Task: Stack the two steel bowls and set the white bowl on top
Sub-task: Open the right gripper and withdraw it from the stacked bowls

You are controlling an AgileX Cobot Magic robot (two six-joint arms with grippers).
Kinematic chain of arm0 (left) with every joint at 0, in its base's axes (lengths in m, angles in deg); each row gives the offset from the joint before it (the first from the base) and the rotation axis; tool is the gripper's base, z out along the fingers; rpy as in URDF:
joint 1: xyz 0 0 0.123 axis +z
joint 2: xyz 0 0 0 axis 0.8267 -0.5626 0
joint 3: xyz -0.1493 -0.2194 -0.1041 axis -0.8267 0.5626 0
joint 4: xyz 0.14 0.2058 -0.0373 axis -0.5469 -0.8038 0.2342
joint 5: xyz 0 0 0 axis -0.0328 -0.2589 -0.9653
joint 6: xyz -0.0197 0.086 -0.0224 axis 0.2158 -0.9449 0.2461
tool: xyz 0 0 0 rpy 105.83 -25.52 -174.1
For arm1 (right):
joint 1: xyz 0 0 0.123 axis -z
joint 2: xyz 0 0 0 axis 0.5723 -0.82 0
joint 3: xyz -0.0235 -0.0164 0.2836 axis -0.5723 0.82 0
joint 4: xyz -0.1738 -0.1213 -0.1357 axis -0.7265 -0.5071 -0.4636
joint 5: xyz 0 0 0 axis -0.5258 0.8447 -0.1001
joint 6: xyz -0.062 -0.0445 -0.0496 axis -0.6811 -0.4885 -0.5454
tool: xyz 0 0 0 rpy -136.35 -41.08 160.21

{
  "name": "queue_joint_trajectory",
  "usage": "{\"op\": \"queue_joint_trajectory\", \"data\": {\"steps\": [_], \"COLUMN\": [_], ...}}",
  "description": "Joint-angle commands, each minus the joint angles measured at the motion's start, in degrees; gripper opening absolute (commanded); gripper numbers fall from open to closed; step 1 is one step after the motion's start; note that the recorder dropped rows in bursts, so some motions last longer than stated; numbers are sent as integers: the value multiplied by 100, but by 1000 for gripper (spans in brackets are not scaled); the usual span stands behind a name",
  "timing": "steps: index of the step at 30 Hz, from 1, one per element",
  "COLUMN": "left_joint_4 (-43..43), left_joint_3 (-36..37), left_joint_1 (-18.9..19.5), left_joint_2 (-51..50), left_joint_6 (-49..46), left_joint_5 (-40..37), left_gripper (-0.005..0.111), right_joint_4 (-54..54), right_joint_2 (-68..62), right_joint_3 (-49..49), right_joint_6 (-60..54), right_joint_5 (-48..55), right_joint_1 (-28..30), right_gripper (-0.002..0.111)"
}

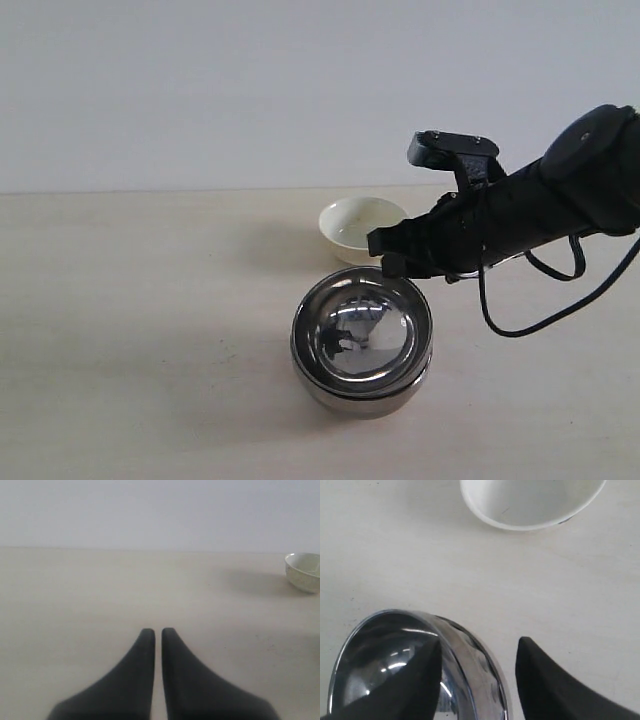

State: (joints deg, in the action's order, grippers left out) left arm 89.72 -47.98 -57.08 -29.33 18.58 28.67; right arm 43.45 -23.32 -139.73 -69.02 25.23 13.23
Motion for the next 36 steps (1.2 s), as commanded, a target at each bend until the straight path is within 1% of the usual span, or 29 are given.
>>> {"op": "queue_joint_trajectory", "data": {"steps": [1, 3, 4, 5, 6, 10, 18, 30, 36], "left_joint_4": [31, 31, 31, 31, 31, 31, 31, 31, 31], "left_joint_3": [23, 23, 23, 23, 23, 23, 23, 23, 23], "left_joint_1": [13, 13, 13, 13, 13, 13, 13, 13, 13], "left_joint_2": [12, 12, 12, 12, 12, 12, 12, 12, 12], "left_joint_6": [13, 13, 13, 13, 13, 13, 13, 13, 13], "left_joint_5": [-19, -19, -19, -19, -19, -19, -19, -19, -19], "left_gripper": [4, 4, 4, 4, 4, 4, 4, 4, 4], "right_joint_4": [-61, -76, -76, -87, -87, -100, -154, -104, -104], "right_joint_2": [162, 201, 240, 253, 250, 250, 239, 179, 403], "right_joint_3": [-29, -29, -29, -29, -29, 24, 388, 390, 381], "right_joint_6": [-55, -118, -211, -314, -373, -433, -461, -461, -408], "right_joint_5": [46, 189, 270, 365, 437, 507, -155, -22, -730], "right_joint_1": [-8, -8, -8, -8, -8, -8, -8, -8, -8], "right_gripper": [38, 25, 15, 3, 0, 0, 0, 0, 0]}}
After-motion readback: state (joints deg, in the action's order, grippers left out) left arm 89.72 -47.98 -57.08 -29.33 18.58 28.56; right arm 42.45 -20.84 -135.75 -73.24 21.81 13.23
